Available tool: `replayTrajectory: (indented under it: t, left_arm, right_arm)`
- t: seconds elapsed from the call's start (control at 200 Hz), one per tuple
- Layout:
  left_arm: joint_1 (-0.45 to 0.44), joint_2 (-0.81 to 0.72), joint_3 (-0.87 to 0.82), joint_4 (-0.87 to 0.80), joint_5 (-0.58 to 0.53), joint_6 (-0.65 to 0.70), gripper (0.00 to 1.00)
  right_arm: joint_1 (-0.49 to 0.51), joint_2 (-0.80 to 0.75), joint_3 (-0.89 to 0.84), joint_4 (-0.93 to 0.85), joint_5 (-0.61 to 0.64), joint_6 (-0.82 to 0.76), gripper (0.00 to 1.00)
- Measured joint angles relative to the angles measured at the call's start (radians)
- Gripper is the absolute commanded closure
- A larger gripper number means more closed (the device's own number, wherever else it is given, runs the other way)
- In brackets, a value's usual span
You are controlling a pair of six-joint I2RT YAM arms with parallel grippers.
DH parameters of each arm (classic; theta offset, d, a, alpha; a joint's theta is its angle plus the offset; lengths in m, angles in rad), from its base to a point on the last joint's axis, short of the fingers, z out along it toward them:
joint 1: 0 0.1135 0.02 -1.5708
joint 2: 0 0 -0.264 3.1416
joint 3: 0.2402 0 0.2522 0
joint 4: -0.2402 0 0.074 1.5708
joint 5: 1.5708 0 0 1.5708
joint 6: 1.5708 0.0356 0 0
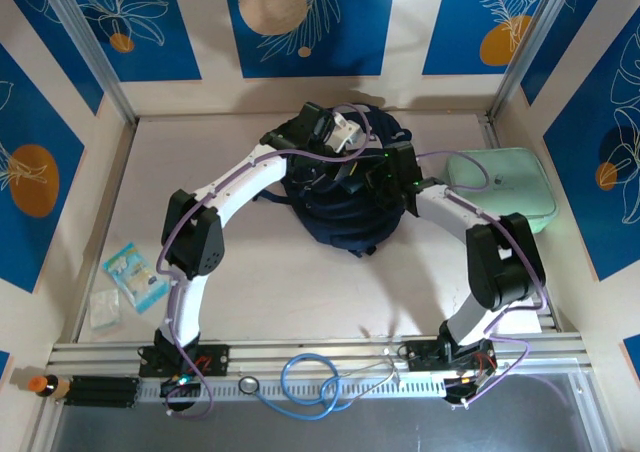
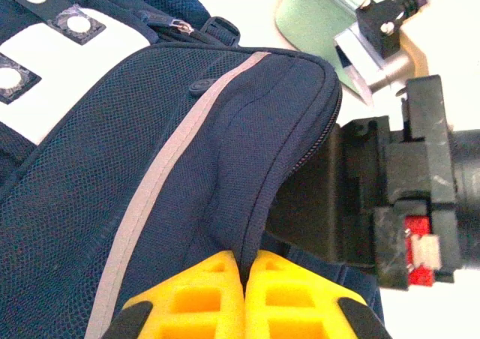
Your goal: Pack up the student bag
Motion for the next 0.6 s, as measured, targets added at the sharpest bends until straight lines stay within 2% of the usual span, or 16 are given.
replayTrajectory:
  t: [0.125, 0.185, 0.265, 0.345, 0.52, 0.6]
  left_arm:
    - [0.005, 0.0, 0.0, 0.018, 0.004, -0.025, 0.98]
    - [0.01, 0.0, 0.0, 0.022, 0.001, -0.033, 0.98]
    - [0.017, 0.0, 0.0, 0.032, 0.001, -0.045, 0.98]
    - [0.022, 0.0, -0.001, 0.035, 0.0, -0.051, 0.97]
    - [0.024, -0.024, -0.055, 0.051, 0.0, -0.047, 0.92]
    - [0.027, -0.034, -0.074, 0.061, 0.001, -0.044, 0.84]
  right_arm:
    - [0.029, 0.022, -0.001, 0.098, 0.047, 0.038, 0.93]
    - [0.03, 0.047, -0.003, 0.149, 0.044, 0.055, 0.83]
    - [0.025, 0.08, -0.015, 0.227, 0.02, 0.07, 0.62]
    - [0.019, 0.082, -0.05, 0.281, 0.0, 0.085, 0.53]
    - [-0.003, -0.041, -0.167, 0.29, -0.057, 0.085, 0.52]
    - [-0.02, -0.134, -0.215, 0.251, -0.077, 0.084, 0.54]
